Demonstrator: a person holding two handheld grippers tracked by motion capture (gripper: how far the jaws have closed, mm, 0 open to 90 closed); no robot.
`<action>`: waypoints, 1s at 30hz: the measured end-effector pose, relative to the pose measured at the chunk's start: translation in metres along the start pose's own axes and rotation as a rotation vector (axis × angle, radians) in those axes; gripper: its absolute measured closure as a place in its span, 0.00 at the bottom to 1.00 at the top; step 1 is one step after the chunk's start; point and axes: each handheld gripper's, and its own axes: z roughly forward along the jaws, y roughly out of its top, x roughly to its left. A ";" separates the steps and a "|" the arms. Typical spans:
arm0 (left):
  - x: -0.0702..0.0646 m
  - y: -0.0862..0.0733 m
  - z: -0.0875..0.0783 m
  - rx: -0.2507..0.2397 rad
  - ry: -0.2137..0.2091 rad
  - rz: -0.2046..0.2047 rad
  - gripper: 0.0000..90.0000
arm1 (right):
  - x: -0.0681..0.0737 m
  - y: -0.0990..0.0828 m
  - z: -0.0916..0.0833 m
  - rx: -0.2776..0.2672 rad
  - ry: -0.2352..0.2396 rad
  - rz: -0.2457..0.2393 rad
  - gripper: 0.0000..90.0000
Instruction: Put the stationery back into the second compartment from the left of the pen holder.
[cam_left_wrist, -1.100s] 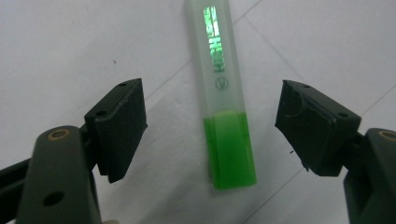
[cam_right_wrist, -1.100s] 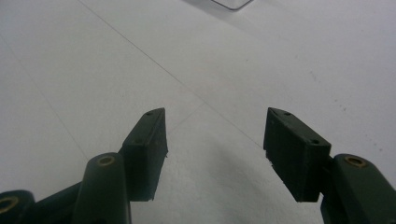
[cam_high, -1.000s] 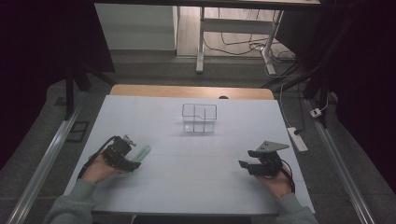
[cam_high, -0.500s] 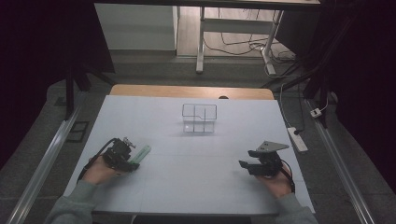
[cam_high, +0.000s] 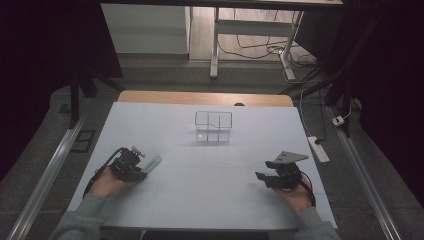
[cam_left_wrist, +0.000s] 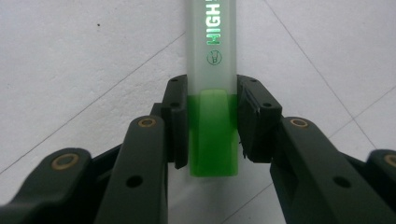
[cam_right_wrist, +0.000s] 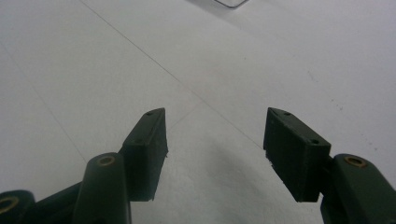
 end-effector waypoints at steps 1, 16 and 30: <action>0.000 0.000 0.000 0.000 0.001 0.002 0.74 | 0.000 0.000 0.000 0.002 -0.001 -0.001 0.43; 0.002 -0.004 -0.007 -0.071 0.013 0.057 0.74 | -0.002 0.000 -0.003 -0.015 -0.008 0.004 0.43; -0.009 0.002 -0.032 -0.235 -0.012 0.162 0.74 | -0.001 0.002 -0.004 -0.025 -0.007 -0.003 0.43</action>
